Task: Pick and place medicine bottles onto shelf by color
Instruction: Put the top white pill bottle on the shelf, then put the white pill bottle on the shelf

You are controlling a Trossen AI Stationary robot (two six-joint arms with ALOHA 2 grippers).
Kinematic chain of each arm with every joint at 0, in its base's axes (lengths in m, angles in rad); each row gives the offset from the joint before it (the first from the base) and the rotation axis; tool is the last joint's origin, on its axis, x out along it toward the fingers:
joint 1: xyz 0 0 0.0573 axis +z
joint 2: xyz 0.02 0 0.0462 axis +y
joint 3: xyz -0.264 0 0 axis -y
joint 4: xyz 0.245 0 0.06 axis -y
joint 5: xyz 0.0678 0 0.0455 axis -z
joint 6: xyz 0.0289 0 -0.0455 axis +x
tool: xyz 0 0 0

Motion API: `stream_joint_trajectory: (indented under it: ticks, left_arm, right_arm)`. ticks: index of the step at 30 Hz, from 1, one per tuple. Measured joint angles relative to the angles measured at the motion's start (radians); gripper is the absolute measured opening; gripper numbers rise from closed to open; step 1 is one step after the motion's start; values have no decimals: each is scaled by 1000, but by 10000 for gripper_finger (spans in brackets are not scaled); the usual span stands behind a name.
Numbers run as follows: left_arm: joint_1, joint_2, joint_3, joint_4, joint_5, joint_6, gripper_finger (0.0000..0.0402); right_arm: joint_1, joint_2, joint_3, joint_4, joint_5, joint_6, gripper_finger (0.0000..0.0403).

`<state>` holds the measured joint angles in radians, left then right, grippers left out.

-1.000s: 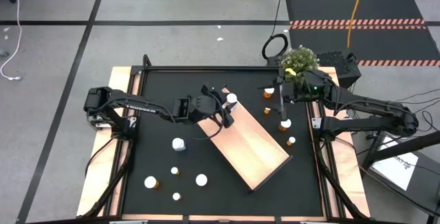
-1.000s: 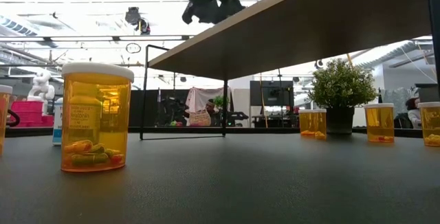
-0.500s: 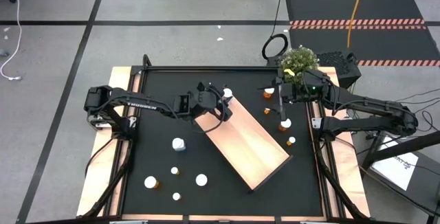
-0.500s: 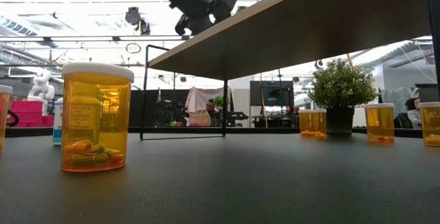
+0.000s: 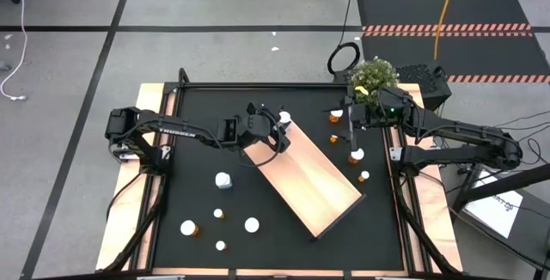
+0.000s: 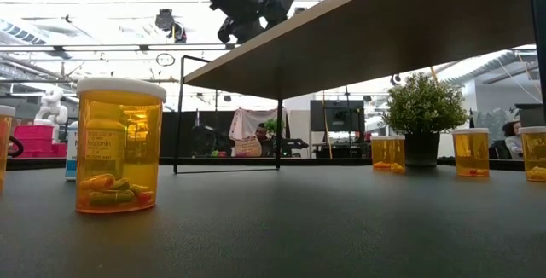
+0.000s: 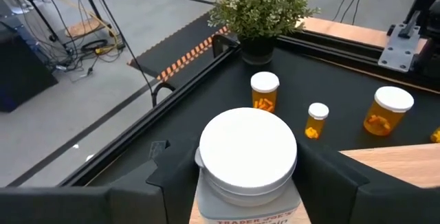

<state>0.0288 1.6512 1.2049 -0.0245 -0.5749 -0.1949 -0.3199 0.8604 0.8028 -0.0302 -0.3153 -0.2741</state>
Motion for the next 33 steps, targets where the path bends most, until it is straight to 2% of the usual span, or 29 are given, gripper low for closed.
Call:
stream_joint_trajectory:
  ticks: [6,11,26,33]
  left_arm:
    - [0,0,0,-1,1,7,258]
    - [0,0,-1,-5,2,9,272]
    - [-10,-15,-1,16,-2,29,276]
    - [-40,-83,-2,-44,-2,43,276]
  right_arm:
    - [0,0,0,0,0,0,283]
    - [0,0,0,0,0,0,283]
    - [0,0,0,-1,0,0,283]
    - [0,0,-1,-5,0,0,283]
